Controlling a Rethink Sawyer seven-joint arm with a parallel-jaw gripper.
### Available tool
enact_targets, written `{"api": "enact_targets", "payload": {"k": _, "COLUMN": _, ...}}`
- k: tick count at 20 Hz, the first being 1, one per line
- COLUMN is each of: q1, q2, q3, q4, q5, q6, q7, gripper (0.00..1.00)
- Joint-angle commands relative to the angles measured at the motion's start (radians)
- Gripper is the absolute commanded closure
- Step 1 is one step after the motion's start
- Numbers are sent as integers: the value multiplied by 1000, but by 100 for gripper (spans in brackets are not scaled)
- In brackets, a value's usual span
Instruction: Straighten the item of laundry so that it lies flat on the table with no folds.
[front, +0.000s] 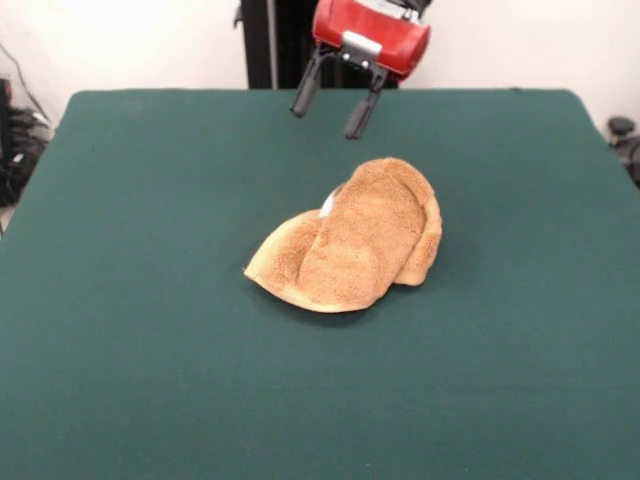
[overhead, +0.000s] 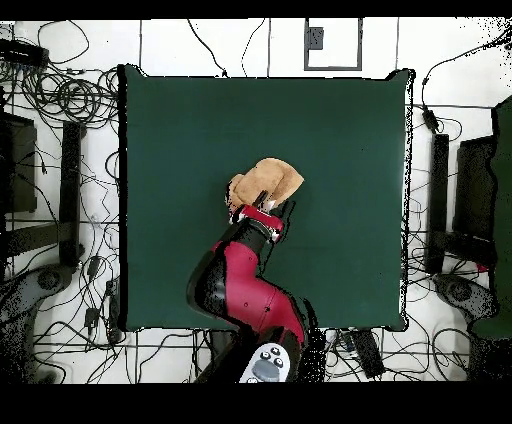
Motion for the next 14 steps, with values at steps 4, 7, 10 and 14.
{"api": "enact_targets", "payload": {"k": 4, "q1": -149, "q2": 83, "q3": 192, "q4": -83, "q5": -264, "q6": -111, "q7": 227, "gripper": 0}}
{"api": "enact_targets", "payload": {"k": 7, "q1": -238, "q2": 121, "q3": 294, "q4": -115, "q5": -352, "q6": -103, "q7": 281, "gripper": 0}}
{"api": "enact_targets", "payload": {"k": 10, "q1": -294, "q2": 155, "q3": 363, "q4": -136, "q5": -388, "q6": -115, "q7": 318, "gripper": 0}}
{"api": "enact_targets", "payload": {"k": 14, "q1": -338, "q2": 159, "q3": 418, "q4": -131, "q5": -385, "q6": -113, "q7": 337, "gripper": 0}}
